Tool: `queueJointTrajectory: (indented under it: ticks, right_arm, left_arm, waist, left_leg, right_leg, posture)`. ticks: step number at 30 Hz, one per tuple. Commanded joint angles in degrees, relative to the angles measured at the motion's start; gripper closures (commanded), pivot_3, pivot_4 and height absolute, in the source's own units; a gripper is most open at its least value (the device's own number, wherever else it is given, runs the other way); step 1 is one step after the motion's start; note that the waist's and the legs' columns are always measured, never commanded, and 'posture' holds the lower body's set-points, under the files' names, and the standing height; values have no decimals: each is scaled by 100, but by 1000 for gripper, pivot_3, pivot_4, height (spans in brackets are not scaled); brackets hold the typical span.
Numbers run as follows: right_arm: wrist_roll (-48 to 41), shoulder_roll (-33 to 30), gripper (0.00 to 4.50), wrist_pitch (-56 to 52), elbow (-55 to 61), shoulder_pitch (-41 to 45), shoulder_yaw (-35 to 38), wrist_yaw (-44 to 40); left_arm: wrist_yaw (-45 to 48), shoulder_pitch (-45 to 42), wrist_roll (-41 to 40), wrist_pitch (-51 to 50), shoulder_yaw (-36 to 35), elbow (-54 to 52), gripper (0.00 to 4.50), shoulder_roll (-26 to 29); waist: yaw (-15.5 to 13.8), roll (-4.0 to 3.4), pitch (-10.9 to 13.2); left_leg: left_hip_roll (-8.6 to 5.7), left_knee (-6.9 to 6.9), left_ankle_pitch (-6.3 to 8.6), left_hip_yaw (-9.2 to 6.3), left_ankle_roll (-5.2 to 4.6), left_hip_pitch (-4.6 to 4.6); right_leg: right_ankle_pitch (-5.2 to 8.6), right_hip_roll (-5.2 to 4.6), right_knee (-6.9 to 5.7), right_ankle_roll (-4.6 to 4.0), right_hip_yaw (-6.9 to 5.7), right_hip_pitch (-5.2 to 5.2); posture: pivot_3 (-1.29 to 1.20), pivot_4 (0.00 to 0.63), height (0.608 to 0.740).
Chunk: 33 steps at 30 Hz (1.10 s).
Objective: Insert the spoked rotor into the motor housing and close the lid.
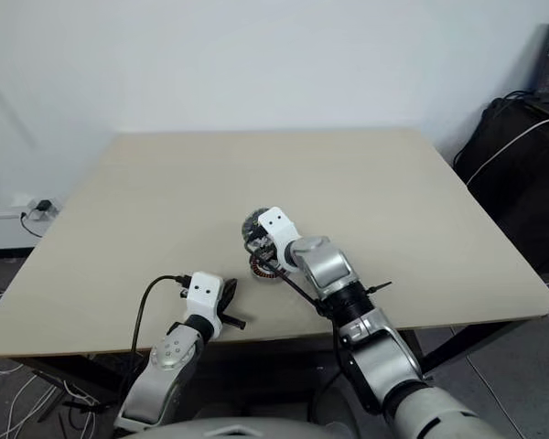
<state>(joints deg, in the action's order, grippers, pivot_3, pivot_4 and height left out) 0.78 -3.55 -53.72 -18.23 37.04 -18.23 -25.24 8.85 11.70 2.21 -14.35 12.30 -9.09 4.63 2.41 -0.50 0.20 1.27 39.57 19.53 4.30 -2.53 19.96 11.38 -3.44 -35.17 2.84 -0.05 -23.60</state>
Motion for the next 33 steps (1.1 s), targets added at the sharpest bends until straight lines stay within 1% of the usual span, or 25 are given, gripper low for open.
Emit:
queueJointTrajectory:
  ticks: [1, 15, 33]
  right_arm:
    - [-2, -5, 4470, 67, -72, 203, -14, -43]
    - [6, -68, 4470, 24, -327, 290, -50, -115]
    - [25, -182, 4470, 4, -321, 243, -175, -210]
  left_arm:
    - [-24, -89, 14, 121, 20, -41, 4500, -50]
    - [-45, -108, 6, 171, 11, 21, 4500, -79]
    - [-51, -150, 2, 229, 5, 88, 4500, -92]
  waist:
    - [0, 0, 0]
    - [5, 0, 0]
    - [5, 0, 0]
  left_leg:
    - [0, 0, 0, 0, 0, 0]
    - [0, 0, 0, 1, 0, 0]
    - [0, 0, 0, 1, 0, 0]
  right_leg:
    - [0, 0, 0, 0, 0, 0]
    - [0, 0, 1, 0, 0, -1]
    - [0, 0, 1, 1, 0, 0]
  posture:
    - [0, 0, 740]
    - [0, 0, 740]
    - [0, 0, 740]
